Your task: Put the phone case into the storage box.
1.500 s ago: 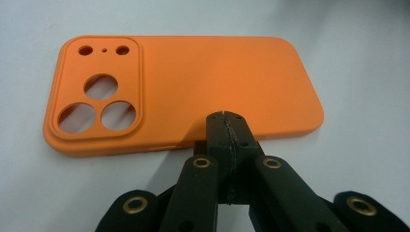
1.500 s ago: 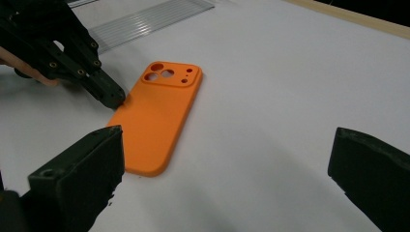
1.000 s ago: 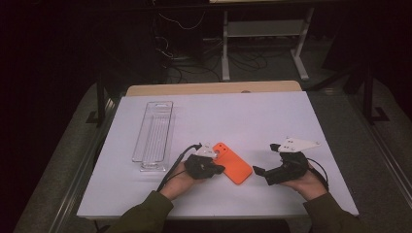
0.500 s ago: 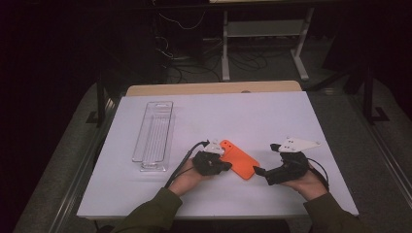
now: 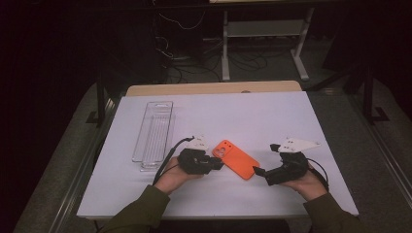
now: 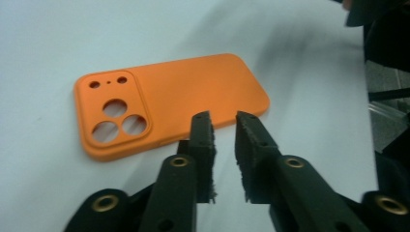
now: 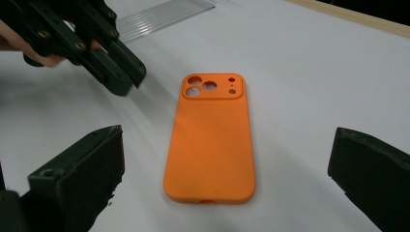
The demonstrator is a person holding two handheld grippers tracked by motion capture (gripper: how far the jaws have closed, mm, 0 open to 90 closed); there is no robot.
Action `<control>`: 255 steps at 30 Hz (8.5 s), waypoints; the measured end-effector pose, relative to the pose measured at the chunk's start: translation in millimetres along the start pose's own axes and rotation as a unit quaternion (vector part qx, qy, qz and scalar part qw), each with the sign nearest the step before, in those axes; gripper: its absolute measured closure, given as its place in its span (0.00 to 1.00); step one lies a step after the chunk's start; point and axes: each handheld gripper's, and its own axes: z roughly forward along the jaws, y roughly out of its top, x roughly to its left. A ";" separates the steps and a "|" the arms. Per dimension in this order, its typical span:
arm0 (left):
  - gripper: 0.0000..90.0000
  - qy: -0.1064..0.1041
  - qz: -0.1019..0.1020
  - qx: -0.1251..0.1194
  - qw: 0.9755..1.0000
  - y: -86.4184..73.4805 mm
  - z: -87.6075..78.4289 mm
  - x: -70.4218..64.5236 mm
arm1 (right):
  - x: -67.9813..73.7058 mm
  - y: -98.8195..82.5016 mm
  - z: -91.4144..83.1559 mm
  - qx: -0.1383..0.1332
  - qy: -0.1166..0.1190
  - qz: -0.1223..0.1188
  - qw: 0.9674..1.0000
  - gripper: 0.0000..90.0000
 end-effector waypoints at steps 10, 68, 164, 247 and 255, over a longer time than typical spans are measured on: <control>0.56 0.013 -0.005 -0.035 0.999 -10.8 -45.4 5.1 | -0.4 -0.4 0.1 0.001 0.000 0.000 1.000 0.00; 0.00 0.083 -0.030 -0.084 0.993 -56.3 -118.0 23.0 | -4.3 16.8 14.6 0.022 -0.001 0.001 1.000 0.00; 0.00 0.082 -0.018 -0.079 0.993 -56.7 -118.5 22.5 | -4.7 51.7 82.7 0.109 -0.015 0.006 0.994 0.00; 0.00 0.081 -0.017 -0.076 0.994 -56.2 -117.7 21.3 | 11.1 23.0 119.7 0.228 -0.025 -0.028 0.973 0.10; 0.00 0.081 -0.015 -0.076 0.994 -56.1 -117.3 21.4 | 15.0 21.7 116.8 0.220 -0.026 -0.027 0.975 0.16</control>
